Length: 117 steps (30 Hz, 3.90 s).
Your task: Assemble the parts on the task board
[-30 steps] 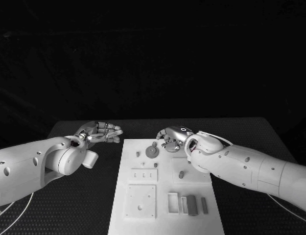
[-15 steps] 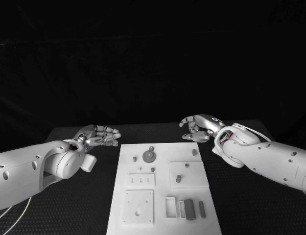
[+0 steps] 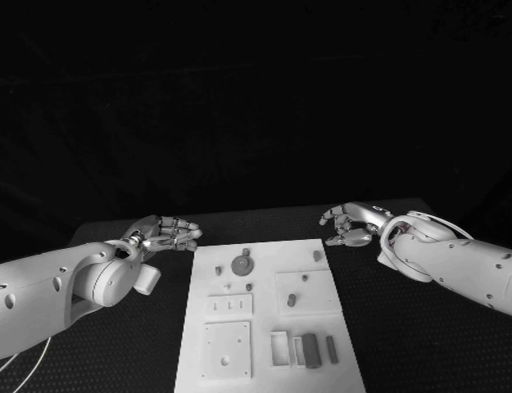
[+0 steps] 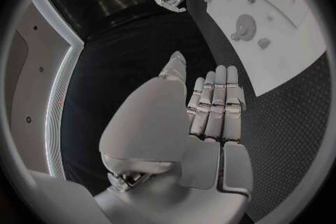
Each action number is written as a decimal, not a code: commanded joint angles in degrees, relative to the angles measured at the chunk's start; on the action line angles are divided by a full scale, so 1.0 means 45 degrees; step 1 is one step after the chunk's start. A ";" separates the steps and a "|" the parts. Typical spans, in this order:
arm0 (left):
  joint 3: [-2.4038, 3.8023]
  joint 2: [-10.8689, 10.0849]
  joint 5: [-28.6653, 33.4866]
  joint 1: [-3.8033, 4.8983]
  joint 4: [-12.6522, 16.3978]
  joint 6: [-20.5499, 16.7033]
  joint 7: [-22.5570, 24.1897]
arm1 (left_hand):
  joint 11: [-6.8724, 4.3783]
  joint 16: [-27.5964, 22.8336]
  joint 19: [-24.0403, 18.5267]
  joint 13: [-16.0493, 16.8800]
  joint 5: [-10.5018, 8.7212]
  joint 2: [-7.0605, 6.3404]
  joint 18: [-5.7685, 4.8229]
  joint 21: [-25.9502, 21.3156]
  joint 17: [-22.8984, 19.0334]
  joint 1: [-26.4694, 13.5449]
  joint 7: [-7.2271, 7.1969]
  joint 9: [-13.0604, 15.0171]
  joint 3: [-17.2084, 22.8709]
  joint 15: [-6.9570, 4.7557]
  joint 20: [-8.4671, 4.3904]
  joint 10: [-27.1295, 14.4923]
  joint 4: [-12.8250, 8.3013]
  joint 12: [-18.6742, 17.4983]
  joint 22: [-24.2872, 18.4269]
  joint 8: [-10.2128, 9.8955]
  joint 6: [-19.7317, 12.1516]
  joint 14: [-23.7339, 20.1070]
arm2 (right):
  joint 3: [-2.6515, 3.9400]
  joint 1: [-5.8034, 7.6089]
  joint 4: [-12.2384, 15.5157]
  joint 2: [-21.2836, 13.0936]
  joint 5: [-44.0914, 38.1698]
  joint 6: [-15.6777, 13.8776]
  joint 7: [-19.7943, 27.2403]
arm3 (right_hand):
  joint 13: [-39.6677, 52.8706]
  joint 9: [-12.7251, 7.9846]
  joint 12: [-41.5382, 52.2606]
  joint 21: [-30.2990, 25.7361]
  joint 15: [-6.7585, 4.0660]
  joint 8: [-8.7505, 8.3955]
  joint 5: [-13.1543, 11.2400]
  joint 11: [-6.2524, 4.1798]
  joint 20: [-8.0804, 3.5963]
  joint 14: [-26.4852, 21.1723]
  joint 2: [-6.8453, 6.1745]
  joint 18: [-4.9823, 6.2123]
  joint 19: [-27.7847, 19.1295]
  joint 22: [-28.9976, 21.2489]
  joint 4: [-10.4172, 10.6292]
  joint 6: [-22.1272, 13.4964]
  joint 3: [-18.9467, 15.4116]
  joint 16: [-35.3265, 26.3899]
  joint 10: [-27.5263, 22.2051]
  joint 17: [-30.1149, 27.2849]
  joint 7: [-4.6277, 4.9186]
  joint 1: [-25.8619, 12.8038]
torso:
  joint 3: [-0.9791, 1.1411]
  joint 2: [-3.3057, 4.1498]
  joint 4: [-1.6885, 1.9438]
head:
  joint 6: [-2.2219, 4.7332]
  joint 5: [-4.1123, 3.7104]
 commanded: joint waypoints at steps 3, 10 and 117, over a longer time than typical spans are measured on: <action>0.0011 0.0036 -0.0043 -0.0045 -0.0034 0.0274 0.0223 | -0.0004 -0.0062 0.0100 -0.0008 -0.0065 0.0109 0.0044 -0.0056 0.0028 0.0034 0.0101 -0.0008 -0.0081 0.0027 0.0016 -0.0006 -0.0013 -0.0005 0.0014 0.0017 0.0009 0.0105 | -0.0070 -0.0338 -0.0590 0.0164 -0.0314 0.0661 0.0608 | -0.0039 -0.0031 -0.0001 -0.0055 -0.0082 -0.0037 0.0017 -0.0002 0.0113 0.0002 -0.0221 0.0068 0.0008 0.0029 0.0016 0.0508 -0.0117 0.0036 -0.0134 0.0058 0.0427 0.0031 | 0.0101 -0.0032 -0.0011 | -0.0108 0.0030; 0.0012 0.0101 -0.0047 -0.0104 -0.0115 0.0343 0.0223 | 0.0015 -0.0081 0.0098 -0.0023 -0.0066 0.0110 0.0042 -0.0064 0.0045 0.0035 0.0111 -0.0017 -0.0103 0.0030 0.0018 -0.0054 -0.0010 -0.0042 0.0018 -0.0002 -0.0023 0.0104 | -0.0072 -0.0613 -0.1385 0.0495 -0.0147 0.0823 0.0809 | -0.0070 -0.0047 0.0049 -0.0048 -0.0143 -0.0078 0.0019 -0.0074 0.0120 -0.0019 -0.0277 0.0068 0.0024 0.0056 0.0029 0.0425 -0.0168 0.0079 -0.0142 0.0095 0.0345 0.0045 | 0.0095 -0.0032 0.0002 | -0.0173 0.0089; 0.0045 0.0025 -0.0116 -0.0108 -0.0048 0.0456 0.0113 | 0.0024 -0.0175 0.0106 -0.0044 -0.0067 0.0147 0.0039 -0.0105 0.0149 0.0050 0.0131 -0.0044 -0.0168 0.0032 0.0020 -0.0101 -0.0008 -0.0122 0.0041 -0.0069 -0.0164 0.0126 | -0.0144 -0.1282 -0.2841 0.2197 -0.0397 -0.0425 0.0051 | -0.0455 0.0601 0.0958 0.0372 -0.0599 0.0765 0.0034 -0.0547 -0.0324 0.0658 0.1773 0.0068 0.0845 0.0462 0.0061 0.2394 -0.0061 0.0766 0.0523 0.0491 -0.0134 -0.0252 | 0.0106 -0.0031 0.0001 | -0.0608 0.0208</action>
